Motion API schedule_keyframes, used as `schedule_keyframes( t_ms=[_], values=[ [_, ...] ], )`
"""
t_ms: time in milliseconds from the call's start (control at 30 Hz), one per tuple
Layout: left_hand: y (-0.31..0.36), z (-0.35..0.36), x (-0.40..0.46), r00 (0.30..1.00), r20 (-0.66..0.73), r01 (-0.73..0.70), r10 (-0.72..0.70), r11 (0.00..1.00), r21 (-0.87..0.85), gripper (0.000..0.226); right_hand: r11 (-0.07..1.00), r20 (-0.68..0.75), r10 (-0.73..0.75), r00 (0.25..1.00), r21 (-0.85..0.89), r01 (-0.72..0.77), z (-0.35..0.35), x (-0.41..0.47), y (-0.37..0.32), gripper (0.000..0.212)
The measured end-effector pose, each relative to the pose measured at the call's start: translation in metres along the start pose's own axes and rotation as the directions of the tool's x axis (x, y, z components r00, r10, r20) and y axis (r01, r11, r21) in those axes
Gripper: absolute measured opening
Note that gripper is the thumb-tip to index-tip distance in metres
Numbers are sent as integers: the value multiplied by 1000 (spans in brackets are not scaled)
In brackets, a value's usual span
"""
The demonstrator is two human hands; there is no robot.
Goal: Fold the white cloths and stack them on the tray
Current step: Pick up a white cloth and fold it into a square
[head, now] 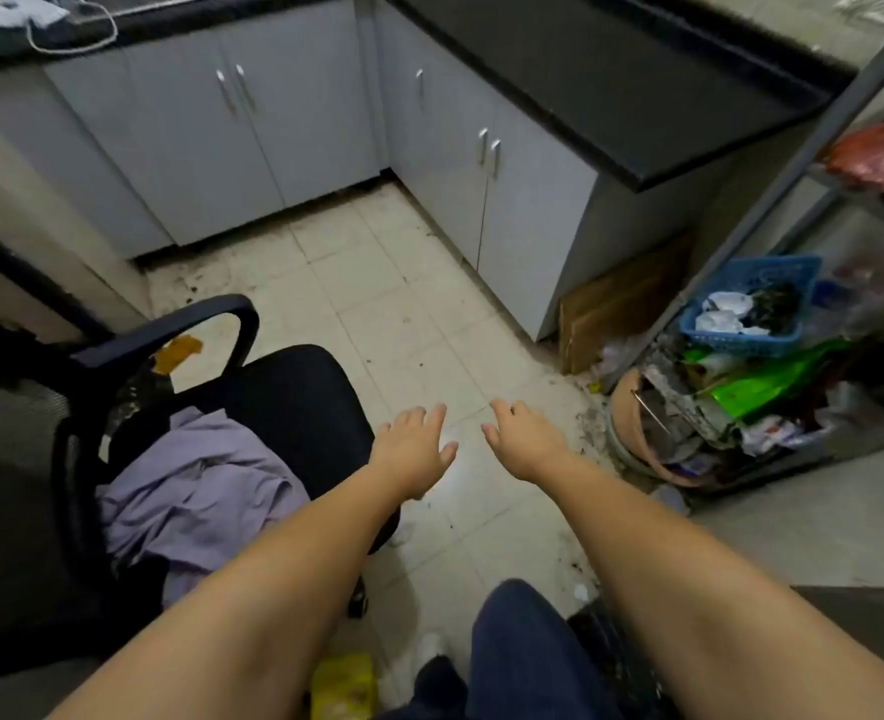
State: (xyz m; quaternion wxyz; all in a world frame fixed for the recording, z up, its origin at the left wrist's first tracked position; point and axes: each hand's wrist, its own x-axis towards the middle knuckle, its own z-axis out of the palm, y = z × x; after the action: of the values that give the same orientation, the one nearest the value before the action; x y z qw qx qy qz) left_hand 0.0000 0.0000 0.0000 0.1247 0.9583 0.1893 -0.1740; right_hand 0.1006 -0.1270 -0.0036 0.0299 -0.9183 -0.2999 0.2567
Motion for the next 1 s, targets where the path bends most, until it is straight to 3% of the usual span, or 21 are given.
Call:
schedule_keyframes(
  t_ms=[200,667,1000],
  values=[
    [5,-7,52,985,170,6,8,996,-86,58,999,130,34,991,-33,-30,-3,49,19,46],
    [13,-126,282,971,108,235,-214,940,-249,56,987,235,-116,965,-80,138,-167,307,72,41],
    [-78,-204,447,940,91,342,-330,898,-277,51,953,322,-214,922,-137,270,-242,500,10,39]
  ],
)
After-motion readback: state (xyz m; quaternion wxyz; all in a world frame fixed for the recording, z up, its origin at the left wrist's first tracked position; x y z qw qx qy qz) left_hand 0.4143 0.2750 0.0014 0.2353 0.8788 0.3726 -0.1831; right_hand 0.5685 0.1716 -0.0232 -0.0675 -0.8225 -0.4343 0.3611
